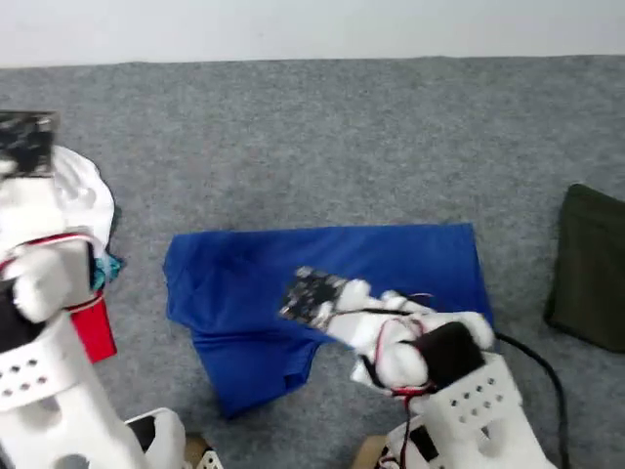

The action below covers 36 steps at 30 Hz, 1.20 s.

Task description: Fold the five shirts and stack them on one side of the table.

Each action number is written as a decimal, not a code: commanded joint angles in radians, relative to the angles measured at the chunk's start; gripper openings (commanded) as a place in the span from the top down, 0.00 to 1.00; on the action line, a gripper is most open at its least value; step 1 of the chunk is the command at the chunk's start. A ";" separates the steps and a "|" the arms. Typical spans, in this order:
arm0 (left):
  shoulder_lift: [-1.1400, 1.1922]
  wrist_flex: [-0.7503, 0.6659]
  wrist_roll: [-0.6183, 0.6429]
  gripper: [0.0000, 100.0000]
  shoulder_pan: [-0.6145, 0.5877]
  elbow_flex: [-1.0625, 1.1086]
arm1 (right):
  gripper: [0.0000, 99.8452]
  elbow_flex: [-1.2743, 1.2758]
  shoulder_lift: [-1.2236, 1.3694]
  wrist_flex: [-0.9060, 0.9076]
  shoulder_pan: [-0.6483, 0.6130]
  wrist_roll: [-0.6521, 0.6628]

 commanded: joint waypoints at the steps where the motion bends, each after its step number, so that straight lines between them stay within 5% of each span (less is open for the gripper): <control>1: -0.054 -0.014 0.014 1.00 -0.129 0.025 | 0.72 -0.002 0.120 -0.082 -0.125 -0.054; 7: -0.086 -0.032 0.012 1.00 -0.322 0.102 | 0.72 -0.021 0.295 -0.216 -0.348 -0.120; 13: -0.097 -0.110 0.012 1.00 -0.470 0.183 | 0.72 -0.017 0.483 -0.390 -0.410 -0.068; 36: -0.089 -0.143 -0.037 1.00 -0.523 0.228 | 0.72 -0.025 0.839 -0.582 -0.407 0.017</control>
